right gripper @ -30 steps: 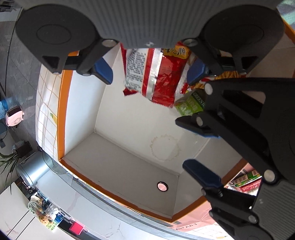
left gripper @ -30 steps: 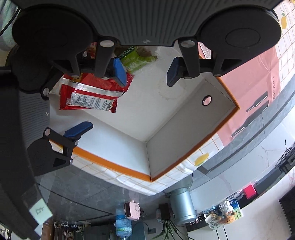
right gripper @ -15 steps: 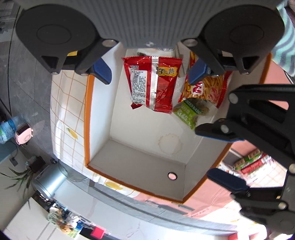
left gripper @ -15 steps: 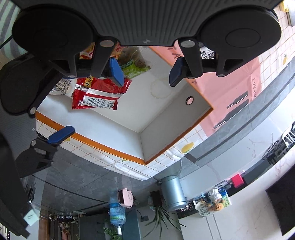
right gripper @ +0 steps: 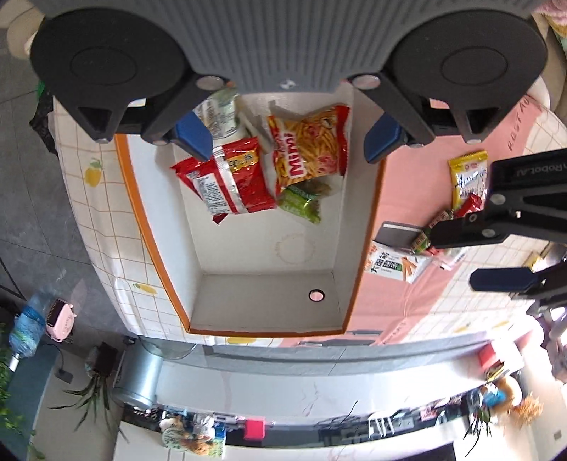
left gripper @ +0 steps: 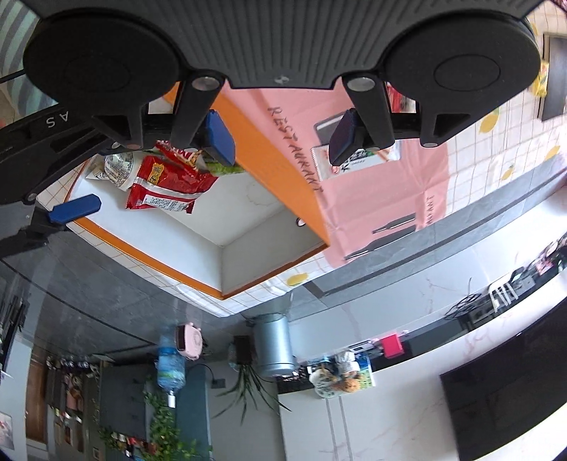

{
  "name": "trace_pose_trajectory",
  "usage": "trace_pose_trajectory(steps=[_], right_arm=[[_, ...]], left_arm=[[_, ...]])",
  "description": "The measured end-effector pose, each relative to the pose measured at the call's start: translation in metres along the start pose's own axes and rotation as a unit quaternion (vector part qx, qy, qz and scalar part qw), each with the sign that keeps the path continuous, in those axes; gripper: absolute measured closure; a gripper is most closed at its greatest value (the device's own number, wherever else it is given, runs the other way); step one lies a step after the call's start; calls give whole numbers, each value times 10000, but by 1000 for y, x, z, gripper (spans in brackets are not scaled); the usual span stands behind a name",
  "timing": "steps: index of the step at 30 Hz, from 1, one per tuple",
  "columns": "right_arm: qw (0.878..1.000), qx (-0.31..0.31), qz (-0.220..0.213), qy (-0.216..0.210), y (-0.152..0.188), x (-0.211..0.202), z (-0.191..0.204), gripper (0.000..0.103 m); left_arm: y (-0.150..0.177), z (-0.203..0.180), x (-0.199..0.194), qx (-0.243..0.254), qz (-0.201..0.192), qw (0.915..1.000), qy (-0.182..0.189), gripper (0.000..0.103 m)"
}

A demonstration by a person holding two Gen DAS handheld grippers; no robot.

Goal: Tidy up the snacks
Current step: 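Withdraw both tools from the box back toward the table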

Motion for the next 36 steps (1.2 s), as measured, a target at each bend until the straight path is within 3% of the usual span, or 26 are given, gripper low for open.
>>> trace_pose_trajectory(steps=[14,27,36], right_arm=[[9936,632,-807,476,39,-30,66,13],[9962,54,-859,143,73,-15,144,14],[9987,20,-508,-79,85,14,170,25]], left_arm=[[72,48,-49,-1159,-121,9907,-699,31],[144,86,-72,-1506,239,9833,-995,31],[183,116,-70,-2115,560,9717,-890,31]])
Point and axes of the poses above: each gripper's, at about its wrist camera, not at the fingertips, and x roughly the way its jaws point, z to its left, y to its underside, the point moved 7 cm from there along x, roughly the way its jaws point, and after that the axes turned 7 degrees about -z, right-handed, at the moved point
